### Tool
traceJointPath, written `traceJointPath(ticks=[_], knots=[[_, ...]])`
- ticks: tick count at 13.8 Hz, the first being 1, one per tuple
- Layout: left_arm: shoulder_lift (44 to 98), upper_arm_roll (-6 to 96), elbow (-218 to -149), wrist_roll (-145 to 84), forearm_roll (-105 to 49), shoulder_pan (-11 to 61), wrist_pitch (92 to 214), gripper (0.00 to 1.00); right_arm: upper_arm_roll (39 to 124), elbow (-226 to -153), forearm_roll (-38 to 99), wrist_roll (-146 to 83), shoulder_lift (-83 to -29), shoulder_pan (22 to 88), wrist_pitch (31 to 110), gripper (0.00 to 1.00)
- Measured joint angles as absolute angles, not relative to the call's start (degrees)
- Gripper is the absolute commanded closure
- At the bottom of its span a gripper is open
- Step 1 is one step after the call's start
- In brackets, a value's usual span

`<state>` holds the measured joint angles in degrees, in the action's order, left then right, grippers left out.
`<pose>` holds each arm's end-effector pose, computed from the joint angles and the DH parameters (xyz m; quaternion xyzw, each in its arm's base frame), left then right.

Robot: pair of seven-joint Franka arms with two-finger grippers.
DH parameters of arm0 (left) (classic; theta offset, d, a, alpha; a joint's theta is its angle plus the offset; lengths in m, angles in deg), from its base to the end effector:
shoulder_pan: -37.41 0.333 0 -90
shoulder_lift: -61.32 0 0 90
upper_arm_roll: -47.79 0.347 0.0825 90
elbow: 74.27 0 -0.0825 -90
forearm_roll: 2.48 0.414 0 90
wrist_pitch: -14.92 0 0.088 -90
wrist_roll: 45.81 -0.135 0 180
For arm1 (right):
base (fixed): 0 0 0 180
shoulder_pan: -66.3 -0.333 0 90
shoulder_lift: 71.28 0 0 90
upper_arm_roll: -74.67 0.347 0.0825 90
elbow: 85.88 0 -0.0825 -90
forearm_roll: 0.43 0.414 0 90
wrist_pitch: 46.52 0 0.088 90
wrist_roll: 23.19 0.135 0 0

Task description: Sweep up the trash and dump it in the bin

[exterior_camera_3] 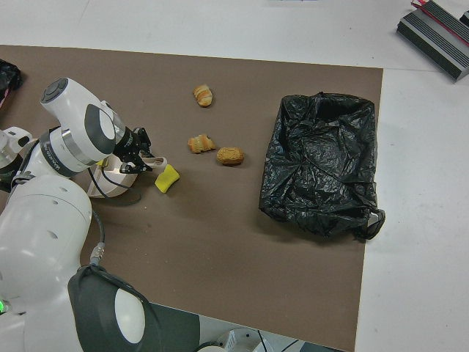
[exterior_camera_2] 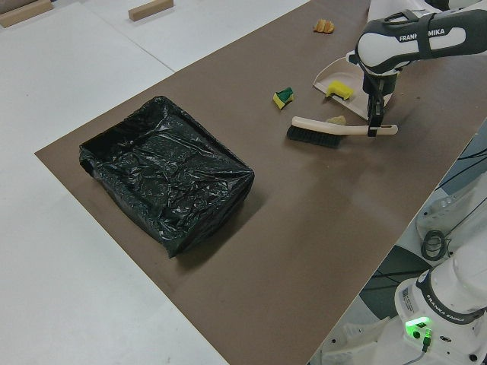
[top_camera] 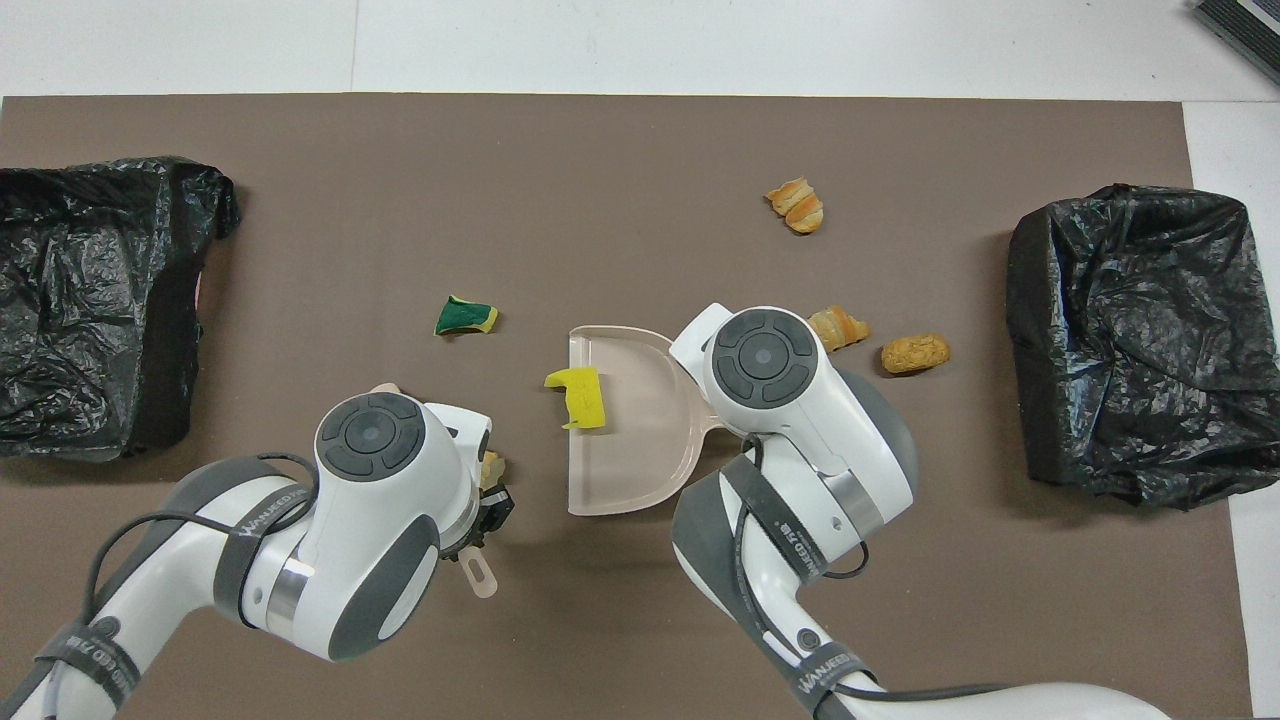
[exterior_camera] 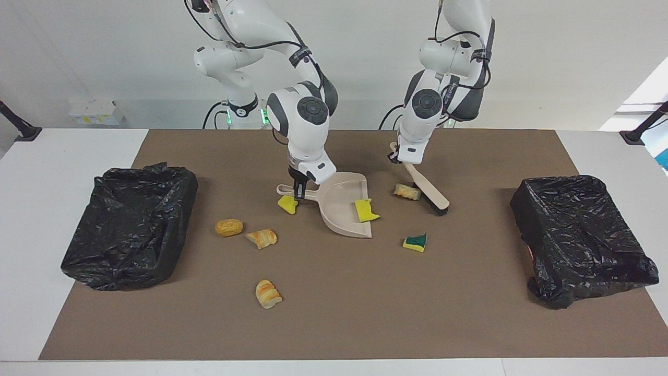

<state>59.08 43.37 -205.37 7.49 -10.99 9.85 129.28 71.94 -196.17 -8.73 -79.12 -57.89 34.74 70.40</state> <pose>0.4131 -0.2730 0.3354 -0.9650 -0.2214 0.1344 0.0399 0.5508 0.2910 0.3471 0.7104 0.6981 -0.0731 0.0523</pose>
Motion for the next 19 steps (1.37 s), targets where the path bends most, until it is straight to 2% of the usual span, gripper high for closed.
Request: traceJointPath(ticks=[6,9,12,16,19], knots=[[60.8,42.4,-203.7,2.0,-13.1,3.5,139.4,1.0,71.9,-196.3,-8.7,-79.1,-57.9,34.7,70.5,1.0],[60.9,42.3,-202.0,-3.1,-13.9,0.6,140.5,1.0,71.9,-196.3,-8.7,-79.1,-57.9,34.7,70.5,1.0],[62.3,42.2,-197.4,-3.4,-14.3,-1.5,139.7,1.0,71.9,-196.3,-8.7,-79.1,-57.9,34.7,70.6,1.0],[62.7,43.7,-193.5,-5.3,-14.2,-0.2,134.1,1.0,71.9,-196.3,-8.7,-79.1,-57.9,34.7,70.6,1.0],[63.4,44.2,-191.9,-13.6,-11.4,5.4,130.3,1.0,71.9,-196.3,-8.7,-79.1,-57.9,34.7,70.6,1.0]])
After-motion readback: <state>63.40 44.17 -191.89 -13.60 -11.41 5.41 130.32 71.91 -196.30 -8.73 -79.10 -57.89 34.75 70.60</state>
